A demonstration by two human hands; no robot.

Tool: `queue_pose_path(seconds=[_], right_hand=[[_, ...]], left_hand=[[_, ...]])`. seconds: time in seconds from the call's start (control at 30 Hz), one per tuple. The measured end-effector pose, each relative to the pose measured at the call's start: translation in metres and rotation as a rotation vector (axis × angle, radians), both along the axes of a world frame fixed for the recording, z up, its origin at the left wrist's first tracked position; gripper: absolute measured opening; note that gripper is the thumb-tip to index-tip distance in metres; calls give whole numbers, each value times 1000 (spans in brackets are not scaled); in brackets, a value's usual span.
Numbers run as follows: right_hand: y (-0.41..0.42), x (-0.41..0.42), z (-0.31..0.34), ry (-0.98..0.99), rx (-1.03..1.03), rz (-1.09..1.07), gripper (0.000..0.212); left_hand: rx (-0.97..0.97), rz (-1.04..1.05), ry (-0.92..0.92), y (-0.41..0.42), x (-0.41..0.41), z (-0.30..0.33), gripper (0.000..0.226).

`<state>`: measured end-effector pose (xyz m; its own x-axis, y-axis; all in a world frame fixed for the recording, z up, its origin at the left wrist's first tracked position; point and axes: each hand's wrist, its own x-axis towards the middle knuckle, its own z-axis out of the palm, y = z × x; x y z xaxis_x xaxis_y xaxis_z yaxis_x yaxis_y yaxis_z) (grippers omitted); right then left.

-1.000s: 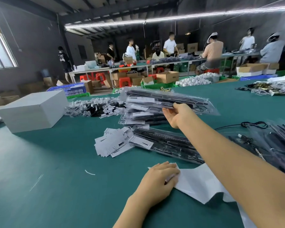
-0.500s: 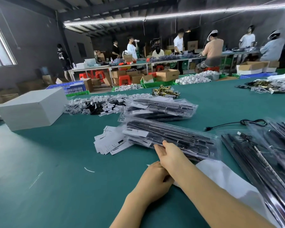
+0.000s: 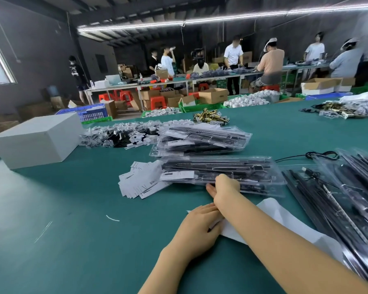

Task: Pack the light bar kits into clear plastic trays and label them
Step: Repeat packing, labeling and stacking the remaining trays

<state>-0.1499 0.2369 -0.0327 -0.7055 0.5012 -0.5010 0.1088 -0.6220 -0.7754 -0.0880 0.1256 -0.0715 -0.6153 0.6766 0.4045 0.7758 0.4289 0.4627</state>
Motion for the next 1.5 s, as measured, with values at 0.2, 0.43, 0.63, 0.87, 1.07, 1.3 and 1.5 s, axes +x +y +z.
queue_pose_path(seconds=[0.2, 0.43, 0.63, 0.87, 1.07, 1.3, 1.5], right_hand=[[32, -24, -5, -11, 164, 50, 24], [59, -41, 10, -63, 97, 112, 20], [54, -48, 8, -108, 181, -16, 32], [68, -36, 8, -56, 392, 235, 44], [53, 5, 18, -165, 869, 443, 22], [39, 73, -18, -103, 1639, 483, 22], [44, 85, -37, -93, 1630, 541, 18]], left_hand=[[12, 71, -22, -3, -3, -7, 30], [13, 63, -2, -3, -4, -7, 30], [19, 56, -12, -3, -5, -7, 28], [-11, 79, -59, -4, -7, -9, 30], [-75, 109, -78, -5, -7, -5, 31], [-106, 233, -72, -6, 1, -7, 27], [-25, 334, 35, -4, 9, -3, 28]])
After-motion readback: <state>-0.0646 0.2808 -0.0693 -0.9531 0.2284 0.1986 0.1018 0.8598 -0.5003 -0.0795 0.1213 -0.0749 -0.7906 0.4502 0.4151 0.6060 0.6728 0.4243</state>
